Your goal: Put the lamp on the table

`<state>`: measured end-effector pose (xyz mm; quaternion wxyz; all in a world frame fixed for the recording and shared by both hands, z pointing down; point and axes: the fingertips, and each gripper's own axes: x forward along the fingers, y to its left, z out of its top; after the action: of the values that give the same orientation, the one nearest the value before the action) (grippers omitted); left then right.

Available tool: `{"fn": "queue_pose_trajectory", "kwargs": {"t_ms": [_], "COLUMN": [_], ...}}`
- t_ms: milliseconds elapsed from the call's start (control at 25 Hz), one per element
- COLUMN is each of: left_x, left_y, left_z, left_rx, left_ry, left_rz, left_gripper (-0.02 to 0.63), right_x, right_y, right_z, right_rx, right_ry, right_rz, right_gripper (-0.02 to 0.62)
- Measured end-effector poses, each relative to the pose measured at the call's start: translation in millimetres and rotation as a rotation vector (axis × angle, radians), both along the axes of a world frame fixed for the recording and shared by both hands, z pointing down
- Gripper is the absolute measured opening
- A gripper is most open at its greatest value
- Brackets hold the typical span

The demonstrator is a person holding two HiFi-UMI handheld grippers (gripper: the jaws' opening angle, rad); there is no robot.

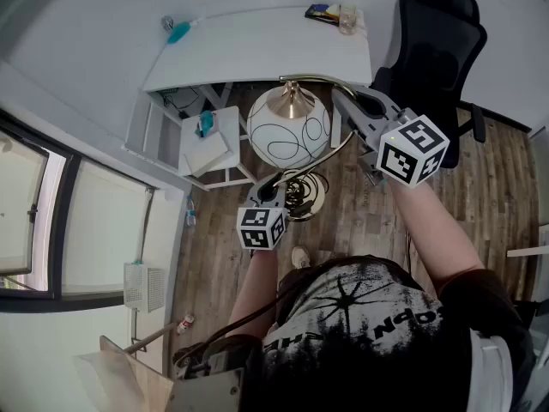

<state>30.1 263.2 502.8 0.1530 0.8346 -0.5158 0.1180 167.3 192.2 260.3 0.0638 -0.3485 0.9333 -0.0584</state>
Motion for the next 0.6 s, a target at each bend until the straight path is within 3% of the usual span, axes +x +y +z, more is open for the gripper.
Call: {"fn": "queue_pose_trajectory", "kwargs": {"t_ms": [600], "left_x": [19.3], "left_y": [5.1], "left_z": [0.0], "left_rx": [0.006], "left_ry": [-0.014], "left_rz": [-0.036], "left_gripper": [0.014], "right_x": [19.6], "right_y": [8.0], "right_z": [0.1], "right_rx": [-0.003], "right_ry": [-0.001], "right_rz": [-0.050], "right_gripper": [0.017]}}
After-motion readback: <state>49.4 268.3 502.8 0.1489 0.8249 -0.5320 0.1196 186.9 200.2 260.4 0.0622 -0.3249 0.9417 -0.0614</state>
